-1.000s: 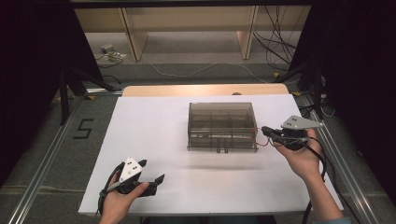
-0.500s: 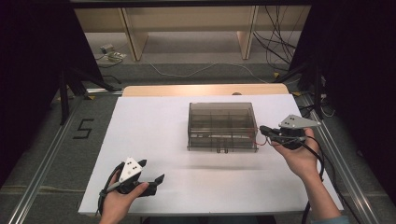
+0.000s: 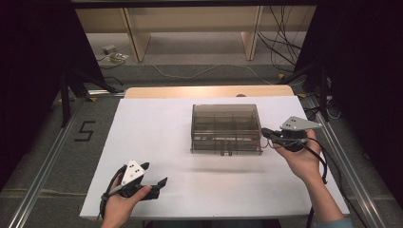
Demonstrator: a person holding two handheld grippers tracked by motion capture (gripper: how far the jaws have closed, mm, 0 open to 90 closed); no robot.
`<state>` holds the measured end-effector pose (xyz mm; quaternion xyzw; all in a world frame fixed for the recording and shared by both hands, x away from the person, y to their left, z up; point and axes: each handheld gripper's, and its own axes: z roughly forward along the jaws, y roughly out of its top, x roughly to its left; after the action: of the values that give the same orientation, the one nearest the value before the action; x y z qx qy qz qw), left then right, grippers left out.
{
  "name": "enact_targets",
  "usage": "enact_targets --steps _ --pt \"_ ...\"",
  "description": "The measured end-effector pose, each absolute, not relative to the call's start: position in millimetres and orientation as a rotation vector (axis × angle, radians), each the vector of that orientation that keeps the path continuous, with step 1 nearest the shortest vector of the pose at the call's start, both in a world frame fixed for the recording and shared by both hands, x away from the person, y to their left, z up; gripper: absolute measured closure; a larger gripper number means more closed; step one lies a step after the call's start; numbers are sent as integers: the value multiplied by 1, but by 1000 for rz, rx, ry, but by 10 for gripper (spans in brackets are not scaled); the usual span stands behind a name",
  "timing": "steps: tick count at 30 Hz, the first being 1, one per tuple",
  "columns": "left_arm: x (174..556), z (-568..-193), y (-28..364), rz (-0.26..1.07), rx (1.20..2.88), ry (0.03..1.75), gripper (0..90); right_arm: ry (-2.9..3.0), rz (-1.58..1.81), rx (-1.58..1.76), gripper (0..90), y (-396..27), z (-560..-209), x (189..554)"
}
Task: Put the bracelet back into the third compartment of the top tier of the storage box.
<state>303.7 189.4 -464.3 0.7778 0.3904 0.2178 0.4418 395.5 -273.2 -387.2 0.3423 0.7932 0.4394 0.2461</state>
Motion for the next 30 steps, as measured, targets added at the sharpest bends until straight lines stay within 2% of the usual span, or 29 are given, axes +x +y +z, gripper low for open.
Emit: enact_targets --steps 30 --pt "304 -464 189 541 1931 967 161 2187 1192 905 900 -259 -390 400"
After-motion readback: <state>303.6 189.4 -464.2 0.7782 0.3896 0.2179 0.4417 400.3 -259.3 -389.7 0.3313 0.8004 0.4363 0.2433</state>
